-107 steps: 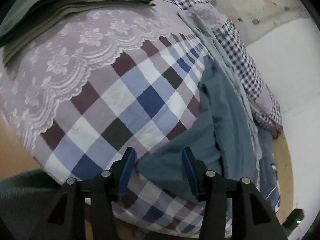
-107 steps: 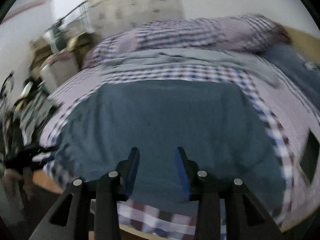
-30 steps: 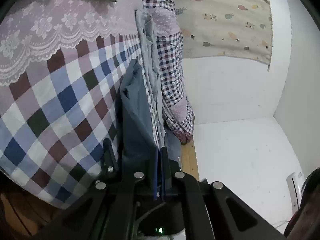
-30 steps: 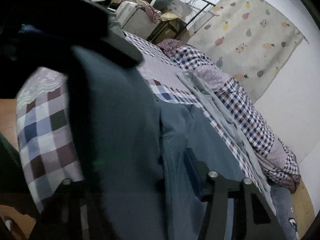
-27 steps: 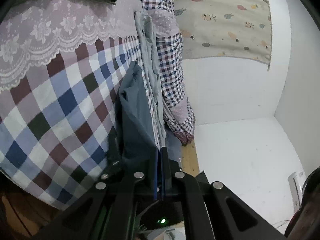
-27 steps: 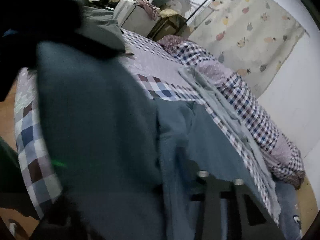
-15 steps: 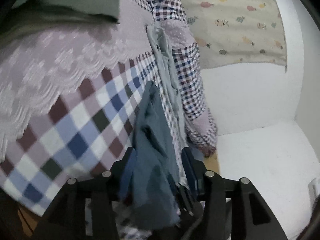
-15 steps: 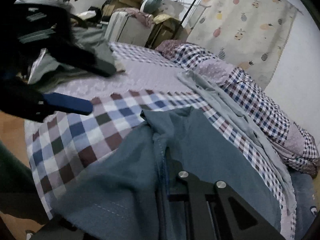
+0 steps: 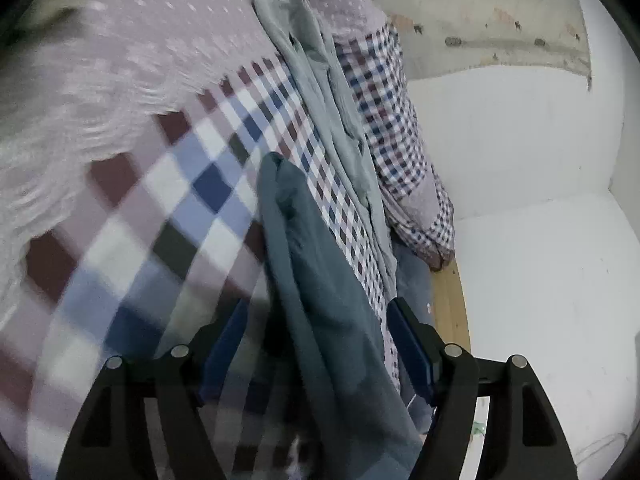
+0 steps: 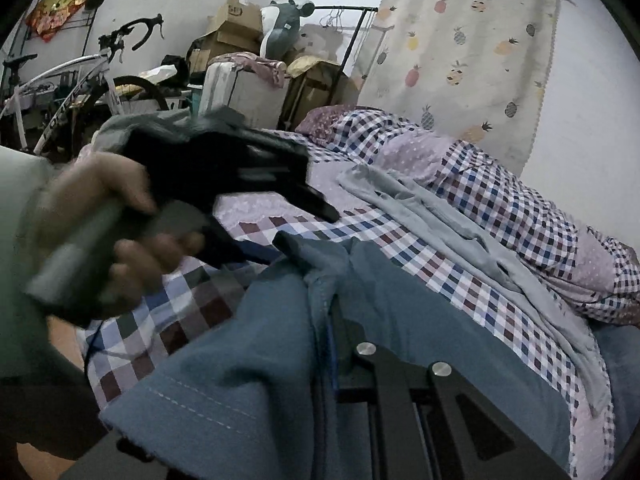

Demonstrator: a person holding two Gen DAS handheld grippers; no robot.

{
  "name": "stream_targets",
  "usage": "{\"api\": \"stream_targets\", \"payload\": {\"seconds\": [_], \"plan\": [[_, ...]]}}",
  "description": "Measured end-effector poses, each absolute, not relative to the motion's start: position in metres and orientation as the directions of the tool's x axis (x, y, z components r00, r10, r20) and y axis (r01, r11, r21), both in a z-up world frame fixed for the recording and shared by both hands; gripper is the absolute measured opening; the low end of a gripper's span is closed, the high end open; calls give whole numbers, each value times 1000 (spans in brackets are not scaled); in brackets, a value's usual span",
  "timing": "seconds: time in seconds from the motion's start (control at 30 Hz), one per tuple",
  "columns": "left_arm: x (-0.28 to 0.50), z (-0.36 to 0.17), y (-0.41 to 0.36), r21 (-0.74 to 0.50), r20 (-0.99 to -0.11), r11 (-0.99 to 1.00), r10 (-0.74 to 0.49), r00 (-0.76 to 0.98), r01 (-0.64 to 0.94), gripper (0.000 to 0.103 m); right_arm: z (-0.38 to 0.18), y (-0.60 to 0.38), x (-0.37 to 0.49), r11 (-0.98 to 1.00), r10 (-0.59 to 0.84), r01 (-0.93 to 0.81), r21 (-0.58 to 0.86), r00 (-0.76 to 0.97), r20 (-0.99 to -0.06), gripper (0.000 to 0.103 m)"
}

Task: Fold clothes
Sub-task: 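Lift the folded teal shirt off the sheet with both grippers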

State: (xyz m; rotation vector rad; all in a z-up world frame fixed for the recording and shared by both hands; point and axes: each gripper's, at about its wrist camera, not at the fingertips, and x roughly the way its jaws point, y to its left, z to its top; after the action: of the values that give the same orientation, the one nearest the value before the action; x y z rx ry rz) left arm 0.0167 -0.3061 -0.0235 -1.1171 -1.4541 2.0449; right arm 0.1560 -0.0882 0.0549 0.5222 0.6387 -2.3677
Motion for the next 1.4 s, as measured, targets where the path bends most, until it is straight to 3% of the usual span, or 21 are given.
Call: {"api": "stream_targets", "payload": {"seconds": [0.47,0.53,0.6,0.7,0.83,0.97,1.1,1.4], "plan": [[-59,-24,-291,-863,-463,-500,728,-505,70,74,63,-79,165,-686,-486,665,-294,-720,-495,7],[-69,-24,-290,-854,-477,-517,728,-492,62,67,63,-79,167,-684,-489,669,-292,-716,-498,7],[-79,-23,-289,-844,-491,-534,728,-479,54,49,62,-79,169,-678,-494,676,-288,-710,-503,7],[-84,-23,-290,-839,-495,-543,726,-478,43,29,60,-82,174,-665,-502,687,-294,-702,-506,7],[-83,-22,-293,-839,-486,-544,724,-490,29,24,59,-81,181,-649,-516,704,-288,-686,-513,6],[-82,-21,-295,-839,-477,-544,721,-502,16,9,57,-81,189,-630,-519,714,-305,-680,-519,6],[-81,-21,-298,-838,-468,-545,718,-515,2,6,53,-80,192,-626,-511,716,-309,-676,-532,6],[-41,65,-318,-871,-252,-457,733,-632,-183,4,68,-95,219,-591,-580,759,-274,-636,-510,5]]}}
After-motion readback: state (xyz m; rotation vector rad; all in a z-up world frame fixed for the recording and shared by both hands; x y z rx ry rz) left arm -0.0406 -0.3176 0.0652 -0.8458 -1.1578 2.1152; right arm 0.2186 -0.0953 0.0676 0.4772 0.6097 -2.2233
